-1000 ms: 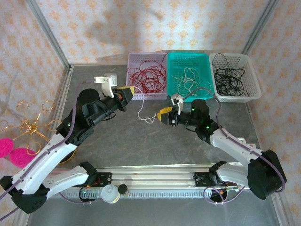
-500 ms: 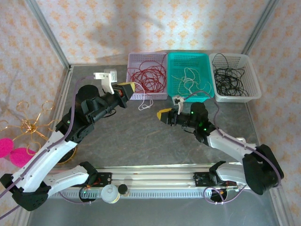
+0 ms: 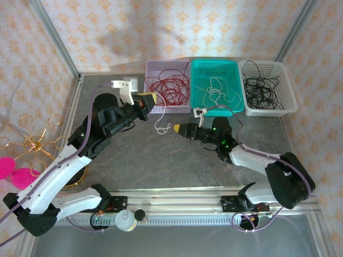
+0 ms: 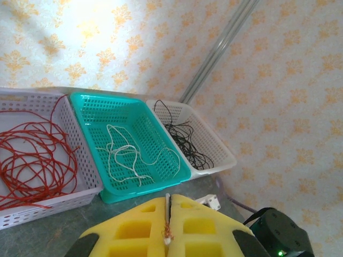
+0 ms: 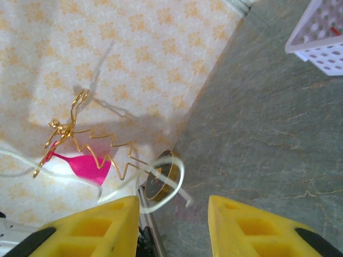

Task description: Untangle the cables

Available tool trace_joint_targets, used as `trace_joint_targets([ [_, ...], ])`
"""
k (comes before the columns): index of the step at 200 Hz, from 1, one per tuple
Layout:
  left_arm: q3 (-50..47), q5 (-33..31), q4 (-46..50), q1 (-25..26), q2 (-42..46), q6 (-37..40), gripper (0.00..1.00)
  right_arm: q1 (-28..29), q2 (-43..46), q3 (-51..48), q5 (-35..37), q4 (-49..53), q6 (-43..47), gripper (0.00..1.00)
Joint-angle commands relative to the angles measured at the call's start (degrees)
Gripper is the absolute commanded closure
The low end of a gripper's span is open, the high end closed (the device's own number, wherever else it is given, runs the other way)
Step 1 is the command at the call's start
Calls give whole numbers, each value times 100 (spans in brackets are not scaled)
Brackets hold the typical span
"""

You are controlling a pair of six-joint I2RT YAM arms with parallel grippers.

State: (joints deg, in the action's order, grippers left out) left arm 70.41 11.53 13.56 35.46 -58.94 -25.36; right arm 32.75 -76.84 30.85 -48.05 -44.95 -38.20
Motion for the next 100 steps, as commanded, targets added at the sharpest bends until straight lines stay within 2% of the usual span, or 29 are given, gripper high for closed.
trace_joint_targets([
  [1,284,16,-73,-22,-29,166,100,73,-150,114,-128,-368,-202,60],
  [29,361,11,-73,-21,-73,183,100,82,-217,145,-68,-485,-184,58],
  [61,454,24,-93,-25,-135,185,100,84,69,107,98,-435,650,52],
  [76,497,34,-109,-23,-168,187,100,82,452,153,312,115,1604,52],
  [100,617,62,-83,-24,-276,221,100,82,1340,598,1394,2437,3946,51],
])
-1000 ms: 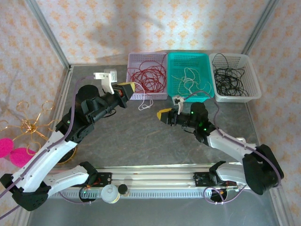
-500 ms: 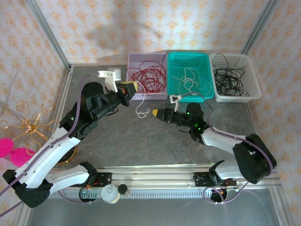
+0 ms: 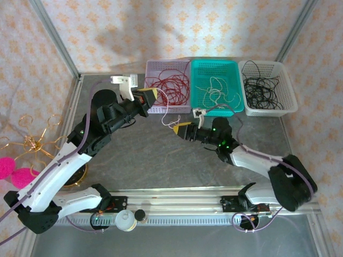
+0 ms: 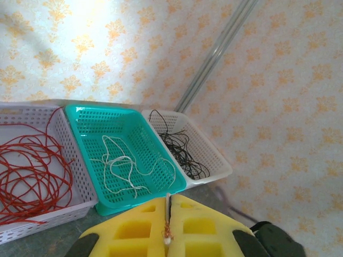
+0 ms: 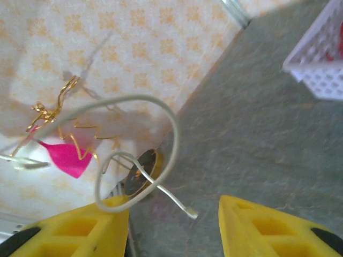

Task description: Untangle the cables

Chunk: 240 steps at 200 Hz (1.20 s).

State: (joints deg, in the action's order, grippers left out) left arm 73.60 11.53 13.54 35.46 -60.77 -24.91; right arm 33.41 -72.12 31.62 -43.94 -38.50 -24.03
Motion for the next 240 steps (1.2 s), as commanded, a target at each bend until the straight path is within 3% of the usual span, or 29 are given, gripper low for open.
trace_joint_targets([
  [1,301,65,-85,-23,-93,168,100,17,902,539,1019,1877,2647,51],
  [21,415,134,-77,-24,-197,183,100,17,1521,733,1301,3180,4579,49],
  [32,476,172,-88,-22,-254,195,100,19,1747,784,1284,3475,5117,46],
  [74,729,279,-29,-22,-413,244,100,8,1598,1012,277,3164,5032,47],
  [106,979,363,84,-24,-505,280,100,-5,1471,1089,691,3044,5542,48],
  [141,1084,385,153,-24,-530,278,100,-115,1194,1265,147,2552,5548,47],
  [191,1147,489,169,-23,-576,225,100,-111,1364,1607,877,2811,6342,46],
  [240,1258,600,155,-22,-682,205,100,-42,863,2059,-450,2955,6736,43],
])
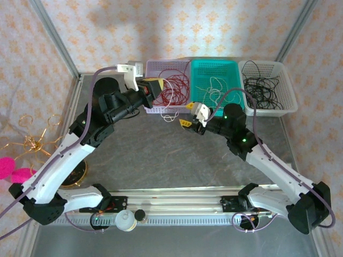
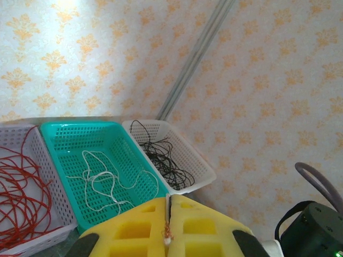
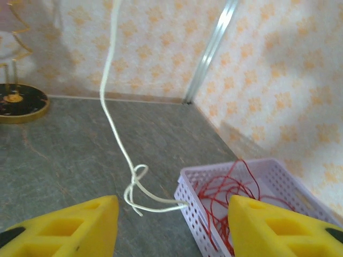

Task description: Untangle the cables

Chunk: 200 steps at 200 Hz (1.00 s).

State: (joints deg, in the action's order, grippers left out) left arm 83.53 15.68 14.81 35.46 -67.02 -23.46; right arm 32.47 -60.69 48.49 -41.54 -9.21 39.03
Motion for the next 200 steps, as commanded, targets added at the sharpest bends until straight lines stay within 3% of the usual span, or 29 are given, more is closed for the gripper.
trace_joint_targets([
  [1,272,187,30,-22,-57,61,100,55,-300,385,-694,30,448,43],
  [37,451,260,107,-22,-155,96,100,78,-1017,938,-864,515,1069,44],
  [68,642,253,126,-25,-209,164,100,75,-1541,1309,-1352,1173,1239,55],
  [95,930,191,133,-22,-274,228,100,75,-1555,763,-1673,-219,-158,86],
  [113,1038,130,59,-22,-301,249,100,121,-1601,343,-1787,-1812,-1900,95],
  [129,1133,119,-9,-22,-348,255,100,289,-1727,179,-1454,-2689,-3202,96],
  [154,1353,114,-40,-18,-476,322,100,538,-1955,242,-422,-2701,-4538,90],
  [200,2056,-3,145,-22,-778,653,100,822,-1970,-198,422,-2715,-4975,77],
])
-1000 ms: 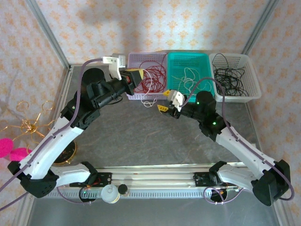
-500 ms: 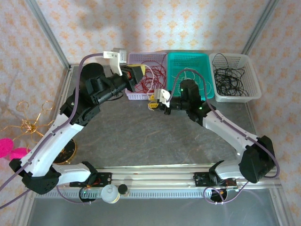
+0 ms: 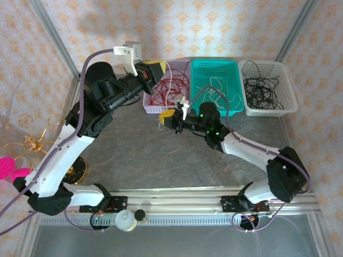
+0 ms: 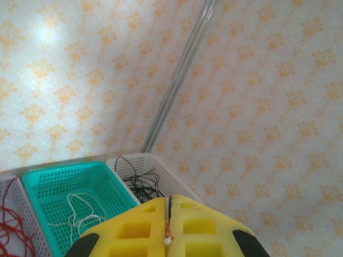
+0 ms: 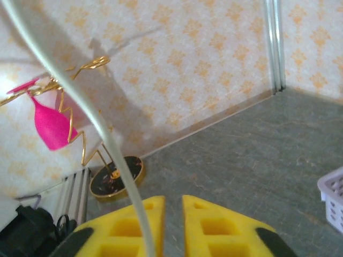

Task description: Untangle the cables

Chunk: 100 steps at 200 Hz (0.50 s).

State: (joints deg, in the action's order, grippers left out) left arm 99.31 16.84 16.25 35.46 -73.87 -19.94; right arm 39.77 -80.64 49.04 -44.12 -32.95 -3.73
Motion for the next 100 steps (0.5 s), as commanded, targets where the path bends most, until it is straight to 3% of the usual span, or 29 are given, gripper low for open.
trace_joint_targets([
  [1,494,-124,5,-22,-102,309,100,92,33,-262,705,-338,-709,77],
  [19,731,-145,95,-24,-221,394,100,106,137,-496,1163,-340,-813,78],
  [49,875,-239,124,-26,-245,487,100,101,250,-853,1867,-418,-858,93],
  [76,1077,-434,215,-25,-265,598,100,101,233,-1040,1902,-454,-888,100],
  [100,1256,-484,278,-22,-316,663,100,101,222,-1141,1905,-524,-916,100],
])
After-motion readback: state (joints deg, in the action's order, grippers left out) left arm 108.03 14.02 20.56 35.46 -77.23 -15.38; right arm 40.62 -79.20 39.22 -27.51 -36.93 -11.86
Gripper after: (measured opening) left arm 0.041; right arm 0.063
